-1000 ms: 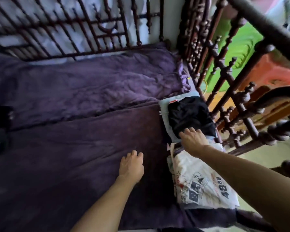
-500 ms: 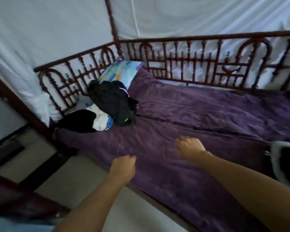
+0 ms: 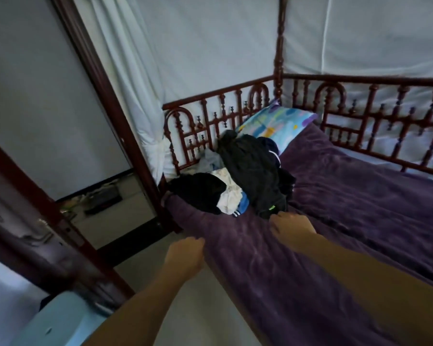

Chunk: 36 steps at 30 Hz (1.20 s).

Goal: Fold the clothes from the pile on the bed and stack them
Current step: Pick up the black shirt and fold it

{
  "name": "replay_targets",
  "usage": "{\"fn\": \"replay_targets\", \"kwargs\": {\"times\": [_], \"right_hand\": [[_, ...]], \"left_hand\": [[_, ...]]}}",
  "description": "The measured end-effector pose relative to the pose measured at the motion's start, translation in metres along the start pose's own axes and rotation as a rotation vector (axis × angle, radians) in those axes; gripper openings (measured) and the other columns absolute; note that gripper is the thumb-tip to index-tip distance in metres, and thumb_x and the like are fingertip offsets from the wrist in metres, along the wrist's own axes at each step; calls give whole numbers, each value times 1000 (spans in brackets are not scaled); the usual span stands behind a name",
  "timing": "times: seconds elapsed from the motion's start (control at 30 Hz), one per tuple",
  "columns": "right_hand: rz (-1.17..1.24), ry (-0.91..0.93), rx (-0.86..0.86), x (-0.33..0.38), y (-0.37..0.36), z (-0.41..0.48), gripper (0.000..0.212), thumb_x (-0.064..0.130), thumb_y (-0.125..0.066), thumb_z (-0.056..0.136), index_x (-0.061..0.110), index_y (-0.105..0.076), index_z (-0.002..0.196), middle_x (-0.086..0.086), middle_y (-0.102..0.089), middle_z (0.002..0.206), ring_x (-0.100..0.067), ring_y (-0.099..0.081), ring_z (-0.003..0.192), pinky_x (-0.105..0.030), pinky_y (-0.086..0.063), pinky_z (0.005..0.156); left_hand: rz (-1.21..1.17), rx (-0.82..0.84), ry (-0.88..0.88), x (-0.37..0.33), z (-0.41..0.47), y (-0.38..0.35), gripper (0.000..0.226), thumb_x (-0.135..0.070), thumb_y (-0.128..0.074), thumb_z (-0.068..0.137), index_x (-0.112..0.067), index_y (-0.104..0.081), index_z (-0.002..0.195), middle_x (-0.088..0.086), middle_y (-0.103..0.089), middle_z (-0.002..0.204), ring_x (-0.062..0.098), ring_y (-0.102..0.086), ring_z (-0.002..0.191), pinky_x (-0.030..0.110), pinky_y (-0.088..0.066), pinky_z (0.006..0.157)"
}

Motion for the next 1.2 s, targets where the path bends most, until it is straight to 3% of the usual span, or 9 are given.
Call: {"fn": "replay_targets", "kwargs": {"times": [0.17, 0.37, 0.6, 0.83, 1.2], "right_hand": [[18, 63, -28, 22, 7, 105, 31, 37, -39, 98, 20, -52, 121, -3, -58, 116, -24, -59, 103, -34, -45, 75], [5, 111, -22, 50, -1, 203, 32, 35, -40, 96, 22, -51, 123, -1, -57, 116, -23, -59, 103, -30, -37, 69], [17, -88, 92, 54, -49, 301, 32, 36, -43, 95, 22, -51, 123, 0, -56, 121, -23, -59, 108, -34, -46, 81], [110, -320, 237, 64, -99, 361, 25, 32, -43, 94, 24, -54, 114, 2, -59, 120, -22, -60, 107, -32, -43, 77], [211, -415, 453, 54, -212, 484, 42, 37, -49, 92, 21, -43, 131, -4, -52, 127, -25, -54, 116, -38, -46, 85]], "left_hand": [[-21, -43, 75, 65, 57, 23, 25, -31, -40, 95, -20, -53, 114, 3, -60, 112, 24, -59, 101, 35, -43, 75], [-52, -28, 120, 134, 126, 16, 23, -31, -38, 96, -18, -51, 110, 4, -58, 111, 25, -58, 100, 34, -37, 71], [-78, 9, 52, 211, 232, -9, 22, -28, -40, 93, -18, -54, 107, 5, -60, 114, 29, -60, 102, 36, -44, 77], [-136, 61, -69, 280, 326, -35, 21, -26, -41, 93, -16, -55, 104, 5, -60, 112, 26, -59, 103, 34, -44, 80], [-189, 303, -142, 320, 428, -119, 25, -28, -39, 96, -18, -53, 114, 4, -57, 115, 22, -56, 106, 31, -42, 85]]}}
Point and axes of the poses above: each hand's wrist, its own z-axis towards the middle knuckle, its own y-axis out of the back of the hand, x = y × z, the point moved 3 cm from there along z, towards the middle knuckle
